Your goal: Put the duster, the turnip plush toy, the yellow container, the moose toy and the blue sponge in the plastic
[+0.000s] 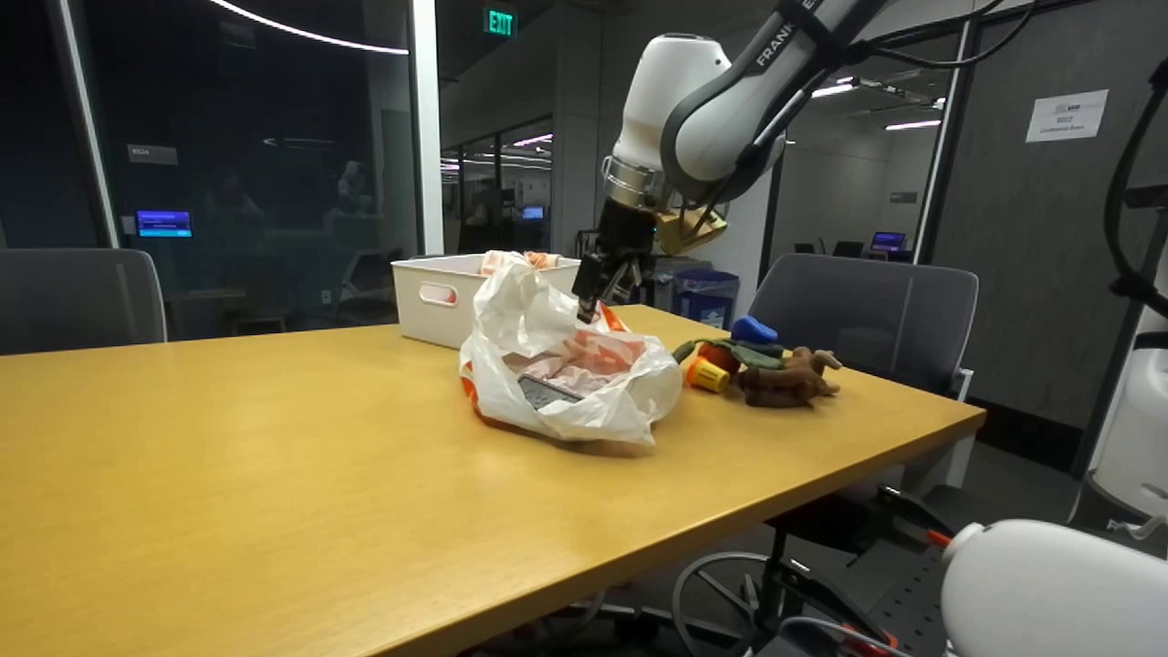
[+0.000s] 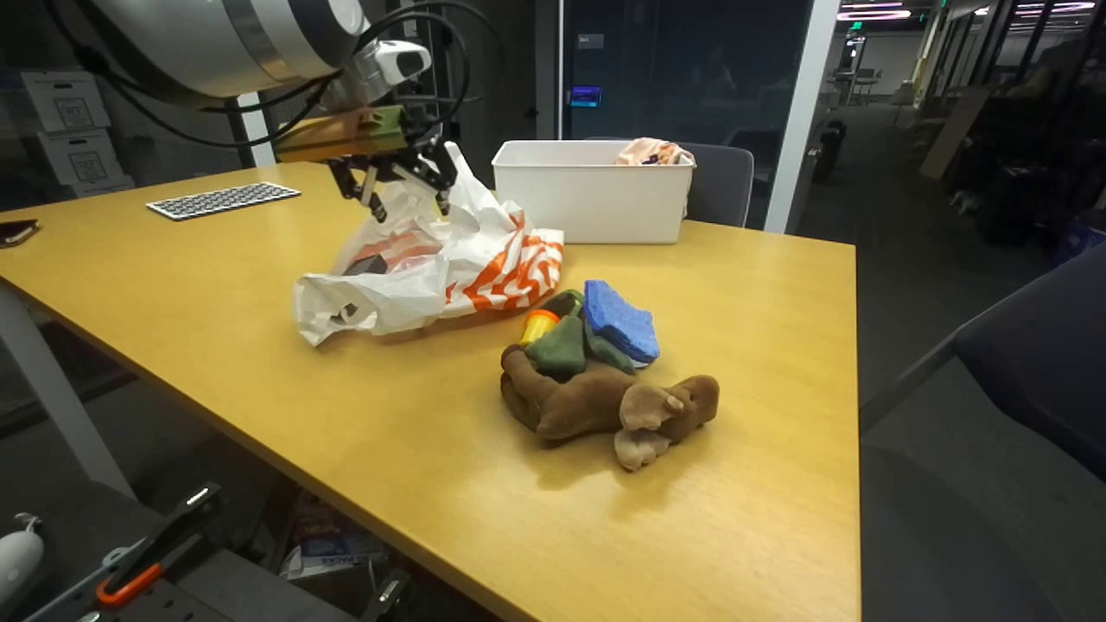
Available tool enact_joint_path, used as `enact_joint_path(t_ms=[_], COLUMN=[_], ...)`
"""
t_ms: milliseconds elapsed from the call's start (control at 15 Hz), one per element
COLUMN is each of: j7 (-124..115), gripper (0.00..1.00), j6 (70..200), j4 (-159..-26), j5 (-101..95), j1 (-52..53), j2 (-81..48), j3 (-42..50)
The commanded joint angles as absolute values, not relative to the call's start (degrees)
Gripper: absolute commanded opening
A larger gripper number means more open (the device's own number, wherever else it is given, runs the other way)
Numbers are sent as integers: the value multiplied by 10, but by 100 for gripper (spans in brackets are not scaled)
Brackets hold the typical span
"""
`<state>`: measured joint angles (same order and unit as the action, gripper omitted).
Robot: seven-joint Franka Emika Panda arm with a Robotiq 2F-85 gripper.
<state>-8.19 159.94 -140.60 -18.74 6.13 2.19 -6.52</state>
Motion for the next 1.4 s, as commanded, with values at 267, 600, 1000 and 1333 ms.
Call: enact_joint_path(t_ms=[267,600,1000,1333], j7=[-181,-343,-453,-518], gripper=[100,100,100,69], j6=[1536,1518,1514,1501], j4=[-1420,-1407,-1387,-1372], j5=[-221,-328,-428,-518], j1=[-43,-85,-58,-37], j2=[45,-6,-60,-78], j3=[-3,30,59,76])
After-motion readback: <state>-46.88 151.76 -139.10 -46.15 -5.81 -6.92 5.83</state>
